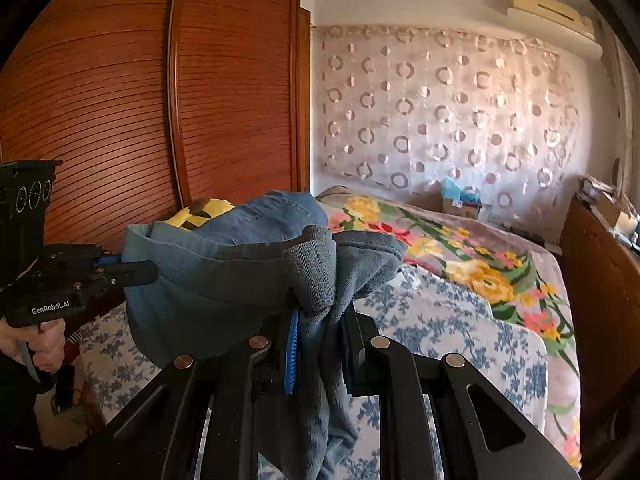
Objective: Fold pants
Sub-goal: 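Lift the folded shorts with both grippers and carry them toward the jeans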
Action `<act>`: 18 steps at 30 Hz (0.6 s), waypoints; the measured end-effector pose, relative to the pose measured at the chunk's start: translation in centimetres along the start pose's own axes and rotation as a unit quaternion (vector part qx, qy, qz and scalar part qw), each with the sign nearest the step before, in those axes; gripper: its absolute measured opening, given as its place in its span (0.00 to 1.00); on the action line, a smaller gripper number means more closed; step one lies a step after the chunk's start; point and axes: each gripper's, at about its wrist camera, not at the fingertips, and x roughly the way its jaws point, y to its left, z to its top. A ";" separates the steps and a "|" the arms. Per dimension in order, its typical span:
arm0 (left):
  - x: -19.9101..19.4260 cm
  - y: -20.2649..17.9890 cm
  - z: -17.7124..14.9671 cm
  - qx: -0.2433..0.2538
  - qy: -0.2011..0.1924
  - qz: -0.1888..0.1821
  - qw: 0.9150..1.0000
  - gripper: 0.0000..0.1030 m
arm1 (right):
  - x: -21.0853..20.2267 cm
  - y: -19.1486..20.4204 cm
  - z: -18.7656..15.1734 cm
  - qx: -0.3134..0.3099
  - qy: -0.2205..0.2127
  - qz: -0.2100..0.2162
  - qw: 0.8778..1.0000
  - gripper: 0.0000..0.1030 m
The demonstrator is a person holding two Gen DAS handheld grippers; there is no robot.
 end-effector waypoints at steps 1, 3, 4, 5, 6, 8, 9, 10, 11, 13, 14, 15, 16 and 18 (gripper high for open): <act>0.1 0.3 0.1 -0.003 -0.001 0.002 1.000 0.13 | 0.4 -0.1 0.2 -0.003 0.000 0.001 1.000 0.17; 0.3 1.1 0.4 -0.009 -0.002 0.005 1.000 0.13 | 1.2 -0.3 0.9 -0.008 -0.001 0.004 1.000 0.17; 0.4 1.3 0.5 -0.011 -0.002 0.008 1.000 0.13 | 1.7 -0.3 1.3 -0.010 -0.001 0.007 1.000 0.17; 0.4 1.7 0.6 -0.013 -0.003 0.011 1.000 0.13 | 2.3 -0.3 1.8 -0.015 0.000 0.011 1.000 0.17; 0.5 2.2 0.8 -0.017 -0.006 0.014 1.000 0.13 | 2.8 -0.3 2.3 -0.021 0.000 0.013 1.000 0.17; 0.4 2.6 0.8 -0.022 -0.008 0.020 1.000 0.13 | 4.1 -0.4 3.5 -0.038 0.000 0.020 0.999 0.17; 0.6 3.0 1.0 -0.026 -0.009 0.024 0.999 0.13 | 4.8 -0.4 4.1 -0.045 0.002 0.024 0.999 0.17; 0.8 3.4 1.0 -0.030 -0.010 0.027 0.999 0.13 | 5.6 -0.6 4.5 -0.052 0.006 0.027 0.998 0.17; 1.0 3.8 1.1 -0.035 -0.010 0.030 0.999 0.13 | 6.5 -0.7 5.1 -0.058 0.009 0.031 0.998 0.17; 1.3 4.9 1.2 -0.046 -0.013 0.035 0.998 0.13 | 8.2 -0.6 6.3 -0.073 0.015 0.039 0.996 0.17; 1.3 5.4 1.1 -0.050 -0.013 0.037 0.998 0.13 | 9.2 -0.5 6.9 -0.084 0.019 0.041 0.995 0.17; 1.5 5.9 1.1 -0.054 -0.014 0.041 0.998 0.13 | 9.9 -0.6 7.5 -0.092 0.021 0.044 0.995 0.17; 1.7 6.4 1.2 -0.058 -0.015 0.045 0.997 0.13 | 10.8 -0.6 8.1 -0.099 0.024 0.048 0.994 0.17; 1.8 7.3 1.3 -0.068 -0.017 0.052 0.996 0.13 | 12.5 -0.5 9.3 -0.115 0.027 0.056 0.991 0.17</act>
